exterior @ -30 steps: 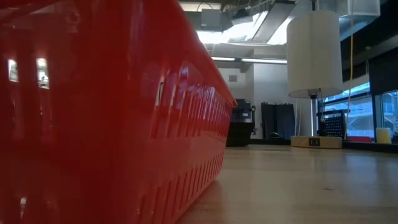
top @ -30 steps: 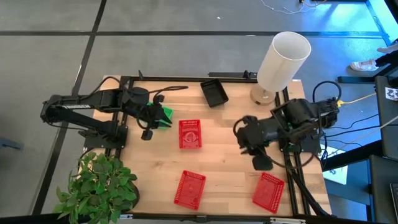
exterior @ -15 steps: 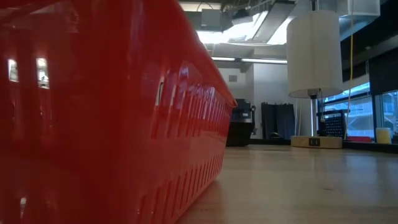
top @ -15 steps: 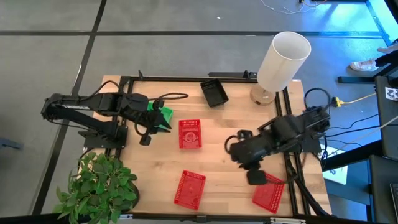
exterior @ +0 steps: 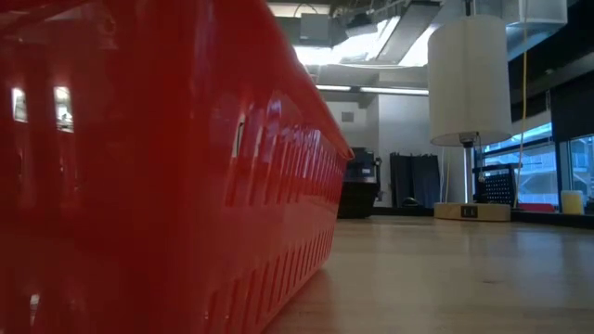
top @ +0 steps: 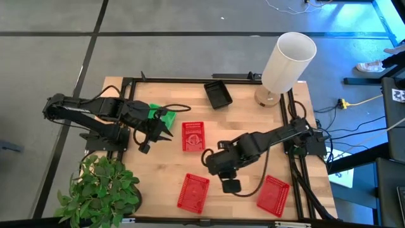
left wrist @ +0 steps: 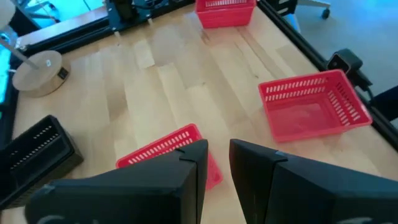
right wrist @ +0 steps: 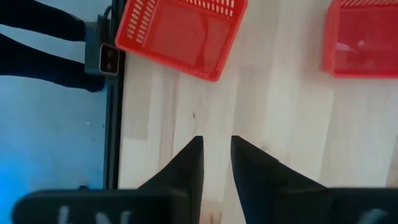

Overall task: Stack baskets by color
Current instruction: Stack the bottom left red bin on the top red bin

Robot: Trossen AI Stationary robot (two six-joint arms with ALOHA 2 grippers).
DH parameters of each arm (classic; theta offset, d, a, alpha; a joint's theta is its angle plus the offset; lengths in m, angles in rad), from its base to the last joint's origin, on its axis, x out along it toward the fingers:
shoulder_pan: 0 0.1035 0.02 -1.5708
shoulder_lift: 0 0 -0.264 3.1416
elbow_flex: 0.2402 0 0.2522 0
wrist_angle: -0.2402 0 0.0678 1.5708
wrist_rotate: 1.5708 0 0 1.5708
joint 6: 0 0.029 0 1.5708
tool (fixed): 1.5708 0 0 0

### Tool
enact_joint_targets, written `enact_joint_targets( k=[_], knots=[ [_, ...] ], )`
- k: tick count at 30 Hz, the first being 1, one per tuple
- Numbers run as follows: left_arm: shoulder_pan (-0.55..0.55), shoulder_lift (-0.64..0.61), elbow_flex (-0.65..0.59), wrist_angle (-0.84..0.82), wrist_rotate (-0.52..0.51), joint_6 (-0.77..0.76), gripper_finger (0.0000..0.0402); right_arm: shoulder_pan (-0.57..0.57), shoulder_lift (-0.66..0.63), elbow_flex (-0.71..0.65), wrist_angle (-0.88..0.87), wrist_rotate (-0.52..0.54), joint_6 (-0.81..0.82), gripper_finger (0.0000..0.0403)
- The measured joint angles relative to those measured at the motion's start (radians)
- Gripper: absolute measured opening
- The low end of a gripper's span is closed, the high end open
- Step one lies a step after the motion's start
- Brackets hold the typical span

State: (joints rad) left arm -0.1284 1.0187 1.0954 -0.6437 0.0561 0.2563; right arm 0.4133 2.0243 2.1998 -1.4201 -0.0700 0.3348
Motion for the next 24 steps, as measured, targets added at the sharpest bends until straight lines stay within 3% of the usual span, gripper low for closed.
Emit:
enact_joint_targets(
  k=[7,11,24],
  knots=[
    [0.000,-0.014,0.000,0.001,-0.013,0.027,0.0058,-0.041,0.020,0.000,0.103,-0.014,0.004,0.0017],
    [0.000,-0.012,0.000,-0.016,-0.012,0.027,0.0058,-0.065,0.028,0.000,0.196,-0.029,0.036,0.0009],
    [0.000,-0.073,0.000,-0.077,-0.011,0.026,0.0058,-0.088,0.160,0.000,0.228,-0.029,0.103,0.0121]
  ],
)
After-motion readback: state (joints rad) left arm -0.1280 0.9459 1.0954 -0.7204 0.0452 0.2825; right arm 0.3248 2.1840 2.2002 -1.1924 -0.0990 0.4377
